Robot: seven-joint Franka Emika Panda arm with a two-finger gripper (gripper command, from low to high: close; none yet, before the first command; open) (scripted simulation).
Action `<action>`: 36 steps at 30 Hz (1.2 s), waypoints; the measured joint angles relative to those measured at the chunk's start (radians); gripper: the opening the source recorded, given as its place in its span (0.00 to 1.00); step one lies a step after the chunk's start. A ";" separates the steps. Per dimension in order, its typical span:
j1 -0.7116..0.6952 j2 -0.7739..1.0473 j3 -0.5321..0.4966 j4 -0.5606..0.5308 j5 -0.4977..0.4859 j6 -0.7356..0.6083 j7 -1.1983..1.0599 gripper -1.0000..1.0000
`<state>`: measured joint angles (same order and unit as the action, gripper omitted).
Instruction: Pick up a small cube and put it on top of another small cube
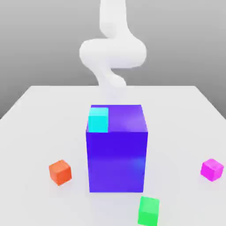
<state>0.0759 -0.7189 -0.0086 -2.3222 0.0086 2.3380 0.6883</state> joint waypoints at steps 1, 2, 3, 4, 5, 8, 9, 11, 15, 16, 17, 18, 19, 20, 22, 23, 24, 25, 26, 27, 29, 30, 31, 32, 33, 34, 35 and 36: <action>0.031 0.035 -0.002 -0.010 0.005 0.016 -0.049 0.50; 0.062 0.069 -0.005 -0.019 0.009 0.032 -0.096 0.50; 0.091 0.101 -0.007 -0.028 0.014 0.047 -0.142 0.50; 0.116 0.134 -0.005 -0.037 0.021 0.063 -0.189 0.50; 0.144 0.166 -0.006 -0.046 0.026 0.078 -0.235 0.50; 0.224 0.263 -0.005 -0.072 0.040 0.123 -0.371 0.50; 0.249 0.296 -0.003 -0.081 0.046 0.138 -0.417 0.50; 0.297 0.360 0.004 -0.098 0.056 0.168 -0.507 0.50; 0.383 0.489 0.027 -0.133 0.070 0.228 -0.685 0.50; 0.402 0.521 0.036 -0.142 0.072 0.243 -0.729 0.50; 0.419 0.553 0.047 -0.151 0.073 0.258 -0.771 0.50; 0.435 0.585 0.058 -0.160 0.073 0.273 -0.812 0.50; 0.453 0.617 0.069 -0.169 0.070 0.289 -0.852 0.50; 0.480 0.649 0.081 -0.178 0.065 0.304 -0.891 0.50; 0.519 0.713 0.101 -0.196 0.048 0.335 -0.962 0.50; 0.540 0.745 0.110 -0.205 0.036 0.350 -0.995 0.50; 0.553 0.777 0.117 -0.214 0.021 0.366 -1.026 0.50; 0.564 0.809 0.123 -0.222 0.003 0.381 -1.055 0.50; 0.573 0.841 0.131 -0.231 -0.020 0.396 -1.081 0.50; 0.584 0.874 0.138 -0.240 -0.045 0.410 -1.104 0.50; 0.605 0.942 0.132 -0.241 -0.085 0.454 -1.117 0.50; 0.614 0.978 0.124 -0.236 -0.101 0.481 -1.112 0.50; 0.624 1.014 0.113 -0.230 -0.115 0.508 -1.106 0.50; 0.636 1.050 0.100 -0.223 -0.121 0.537 -1.102 0.50; 0.647 1.086 0.088 -0.216 -0.129 0.565 -1.096 0.50; 0.653 1.109 0.081 -0.212 -0.135 0.584 -1.092 0.00; 0.653 1.109 0.081 -0.212 -0.135 0.584 -1.092 0.00; 0.653 1.109 0.081 -0.212 -0.135 0.584 -1.092 0.00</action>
<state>0.7286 0.3902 0.0722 -2.5340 -0.1262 2.9217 -0.4039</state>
